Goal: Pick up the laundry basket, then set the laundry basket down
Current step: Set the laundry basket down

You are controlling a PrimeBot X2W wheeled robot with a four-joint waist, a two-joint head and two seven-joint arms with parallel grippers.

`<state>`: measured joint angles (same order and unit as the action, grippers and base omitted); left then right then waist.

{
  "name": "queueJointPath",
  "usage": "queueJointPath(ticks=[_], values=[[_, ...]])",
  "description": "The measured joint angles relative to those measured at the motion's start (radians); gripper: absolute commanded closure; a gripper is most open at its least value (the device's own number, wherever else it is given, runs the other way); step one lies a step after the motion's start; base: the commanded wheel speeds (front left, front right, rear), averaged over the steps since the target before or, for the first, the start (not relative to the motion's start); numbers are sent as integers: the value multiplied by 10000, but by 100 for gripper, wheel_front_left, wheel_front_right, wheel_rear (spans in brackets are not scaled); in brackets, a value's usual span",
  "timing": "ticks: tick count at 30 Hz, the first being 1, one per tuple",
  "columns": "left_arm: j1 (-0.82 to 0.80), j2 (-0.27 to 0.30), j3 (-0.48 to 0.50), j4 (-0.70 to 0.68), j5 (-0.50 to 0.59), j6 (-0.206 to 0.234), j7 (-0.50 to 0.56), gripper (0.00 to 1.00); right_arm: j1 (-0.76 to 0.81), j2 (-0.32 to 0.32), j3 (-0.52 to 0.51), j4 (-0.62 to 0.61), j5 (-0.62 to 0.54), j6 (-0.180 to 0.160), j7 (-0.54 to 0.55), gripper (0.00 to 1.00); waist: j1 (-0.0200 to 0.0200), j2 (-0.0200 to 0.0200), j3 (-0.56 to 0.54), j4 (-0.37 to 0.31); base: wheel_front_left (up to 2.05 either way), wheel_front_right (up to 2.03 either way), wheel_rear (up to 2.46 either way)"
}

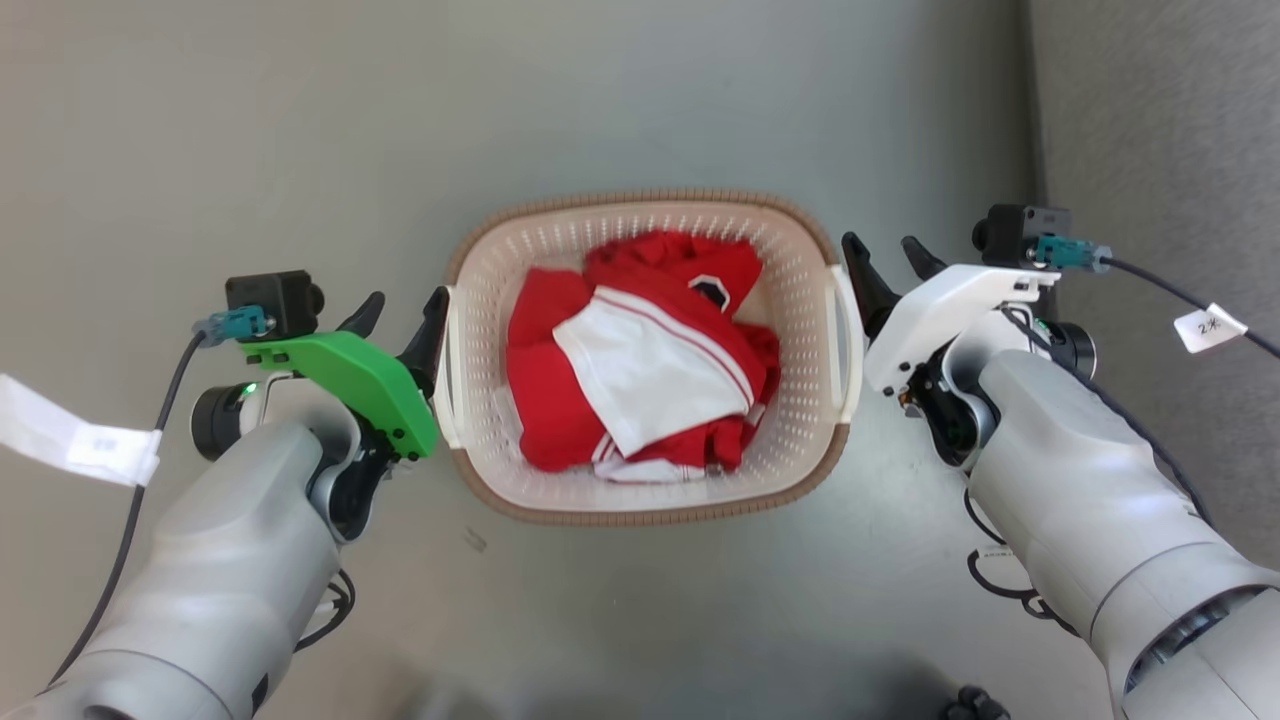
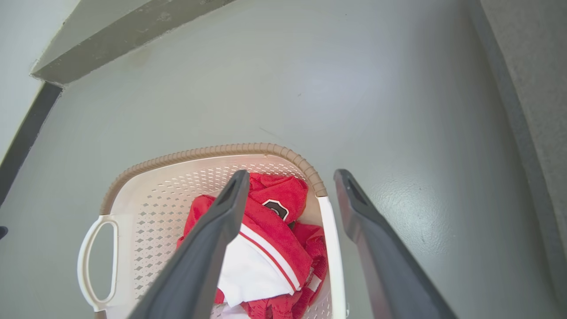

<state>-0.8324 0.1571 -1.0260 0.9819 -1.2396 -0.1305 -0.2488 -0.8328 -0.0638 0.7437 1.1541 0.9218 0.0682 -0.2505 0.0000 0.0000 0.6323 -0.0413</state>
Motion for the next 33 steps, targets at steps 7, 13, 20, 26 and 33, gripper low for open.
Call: queueJointPath(ticks=[7,13,20,26,33], values=[[183,328,786,-347,94,0,-2,0,356,-121,-313,-598,-376,-75,0,0,0,0,-976,-8,0,0,0],[364,401,1605,-725,347,-2,-12,0,779,-326,-639,-1160,-807,-84,0,0,0,0,-1830,27,0,0,0],[1038,502,2130,-1150,1243,0,-27,0,1487,-332,-871,-1716,-1281,-75,0,0,0,0,-2836,97,0,0,0],[1751,522,2863,-1519,1779,0,-29,0,1843,-428,-1292,-2562,-1858,-142,-2,0,0,0,-3701,134,0,0,0],[2602,512,3756,-2138,2767,4,-29,0,2926,-704,-1808,-3532,-2481,-284,-12,0,-1,0,-4710,176,0,0,0]])
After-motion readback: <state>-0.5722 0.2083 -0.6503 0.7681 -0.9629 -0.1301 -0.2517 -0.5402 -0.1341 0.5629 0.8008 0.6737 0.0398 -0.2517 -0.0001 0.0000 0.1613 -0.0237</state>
